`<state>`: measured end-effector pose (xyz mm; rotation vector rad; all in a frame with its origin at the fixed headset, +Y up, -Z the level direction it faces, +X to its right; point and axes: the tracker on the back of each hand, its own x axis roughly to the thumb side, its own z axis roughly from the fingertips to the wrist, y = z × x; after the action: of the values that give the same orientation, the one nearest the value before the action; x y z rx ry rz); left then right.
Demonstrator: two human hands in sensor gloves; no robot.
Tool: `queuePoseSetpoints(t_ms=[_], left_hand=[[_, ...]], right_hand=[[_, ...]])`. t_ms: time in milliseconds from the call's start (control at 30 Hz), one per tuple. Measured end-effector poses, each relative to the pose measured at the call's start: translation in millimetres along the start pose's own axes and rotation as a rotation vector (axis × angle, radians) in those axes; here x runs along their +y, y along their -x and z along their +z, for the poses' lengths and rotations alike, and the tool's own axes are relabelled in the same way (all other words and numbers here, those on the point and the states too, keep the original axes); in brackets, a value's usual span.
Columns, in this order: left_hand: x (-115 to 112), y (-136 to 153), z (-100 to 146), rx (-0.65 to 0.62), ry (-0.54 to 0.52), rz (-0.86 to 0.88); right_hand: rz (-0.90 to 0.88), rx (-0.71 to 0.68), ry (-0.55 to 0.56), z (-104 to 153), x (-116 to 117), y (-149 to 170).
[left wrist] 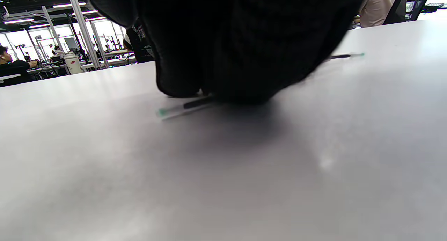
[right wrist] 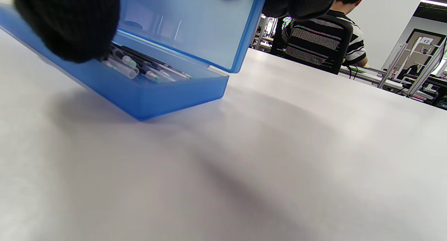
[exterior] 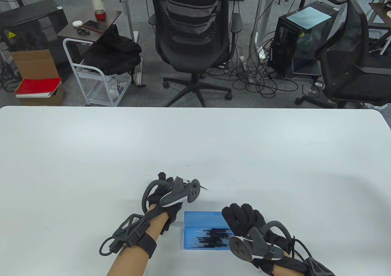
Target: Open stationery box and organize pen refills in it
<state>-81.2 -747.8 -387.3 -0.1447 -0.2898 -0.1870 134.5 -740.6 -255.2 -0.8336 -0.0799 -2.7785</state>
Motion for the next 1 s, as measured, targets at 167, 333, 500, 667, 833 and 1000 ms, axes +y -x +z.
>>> queuePoseSetpoints(t_ms=[167, 333, 500, 667, 833, 1000], left_hand=[[-1, 4, 4, 0.007, -0.014, 0.010], [7, 11, 13, 0.007, -0.033, 0.031], [30, 10, 31, -0.020, -0.098, 0.036], [55, 1, 52, -0.067, -0.168, 0.030], [75, -19, 80, -0.151, -0.245, -0.019], [85, -44, 109, -0.242, -0.289, -0.100]], right_hand=[[-0.002, -0.001, -0.001, 0, 0, 0], [-0.004, -0.001, -0.002, 0, 0, 0], [-0.002, -0.002, -0.002, 0, 0, 0], [0.002, -0.002, -0.001, 0, 0, 0], [0.004, -0.002, -0.001, 0, 0, 0], [0.005, -0.001, -0.001, 0, -1, 0]])
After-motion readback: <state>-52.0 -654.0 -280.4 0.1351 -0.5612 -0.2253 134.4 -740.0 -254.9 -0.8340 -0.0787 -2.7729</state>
